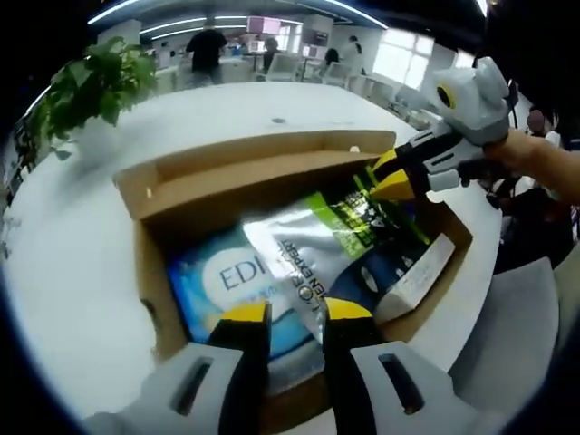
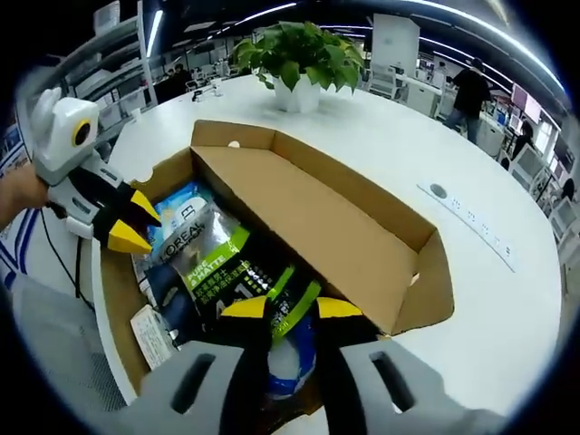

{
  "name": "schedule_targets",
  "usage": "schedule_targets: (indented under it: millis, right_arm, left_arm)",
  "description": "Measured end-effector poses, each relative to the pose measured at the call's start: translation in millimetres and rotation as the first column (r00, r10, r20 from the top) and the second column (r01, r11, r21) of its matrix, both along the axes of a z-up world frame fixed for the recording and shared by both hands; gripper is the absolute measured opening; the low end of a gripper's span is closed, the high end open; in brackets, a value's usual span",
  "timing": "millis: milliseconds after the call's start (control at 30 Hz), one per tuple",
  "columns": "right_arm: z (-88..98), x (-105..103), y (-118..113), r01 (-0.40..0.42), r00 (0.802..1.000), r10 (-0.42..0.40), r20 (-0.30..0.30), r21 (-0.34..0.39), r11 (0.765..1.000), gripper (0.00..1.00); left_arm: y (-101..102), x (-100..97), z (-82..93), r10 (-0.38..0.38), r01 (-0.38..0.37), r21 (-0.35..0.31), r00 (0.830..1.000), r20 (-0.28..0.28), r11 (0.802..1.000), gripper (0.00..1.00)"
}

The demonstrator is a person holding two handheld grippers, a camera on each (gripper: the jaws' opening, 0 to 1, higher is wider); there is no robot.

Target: Operate the shoe box by opening the lid, removing the specified soft item, and placing it in the target area until the item is outside and the box remains undamaged.

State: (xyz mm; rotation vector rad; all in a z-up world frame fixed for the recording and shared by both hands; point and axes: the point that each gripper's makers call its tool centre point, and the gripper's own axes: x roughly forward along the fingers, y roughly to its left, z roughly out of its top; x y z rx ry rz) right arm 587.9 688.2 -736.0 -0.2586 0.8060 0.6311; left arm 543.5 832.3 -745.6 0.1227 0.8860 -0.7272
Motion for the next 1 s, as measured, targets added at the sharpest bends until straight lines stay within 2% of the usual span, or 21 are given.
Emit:
schedule_targets:
  millis: [100,333,400,533,700,800,1000]
  right_arm:
    - [-3.8,-1,-3,-0.010,1.000,0.010,0.001,-0.027,1.000,0.09]
    - [-7.7,-2,-4,-0.012,1.000,0.012,-0.005,-0.033,0.999,0.08]
    - [-8.5,-2,-4,-0.012,1.000,0.012,-0.008,-0.033,0.999,0.08]
    - [-9.4,-2,-4,-0.006,1.000,0.005,-0.013,-0.026,1.000,0.07]
    - [-7.1,-2,-5,0.029,0.999,-0.029,-0.033,0.023,0.999,0.07]
    - [-6.3,-1,-4,0.054,0.997,-0.051,-0.052,0.055,0.997,0.07]
    - [-0.7,0,-2,0.118,0.991,-0.106,-0.085,0.143,0.983,0.06]
  left_arm:
    - [-1,-1.4,-2.9,0.001,-0.001,-0.009,1.000,-0.021,1.000,0.19]
    - [-5,-5.9,-6.9,0.011,-0.013,-0.039,0.998,-0.066,0.999,0.18]
    - [-6,-6.4,-7.6,0.021,-0.026,-0.061,0.996,-0.084,0.998,0.17]
    - [-12,-6.3,-6.5,0.062,-0.084,-0.154,0.988,-0.143,0.985,0.11]
    - [-8,-2.0,-9.0,0.097,-0.125,-0.172,0.982,-0.161,0.977,0.04]
    - [-9,-1.8,-8.4,0.089,-0.115,-0.170,0.985,-0.150,0.979,0.00]
    - [-11,-2.5,-8.5,0.072,-0.095,-0.159,0.988,-0.139,0.983,0.00]
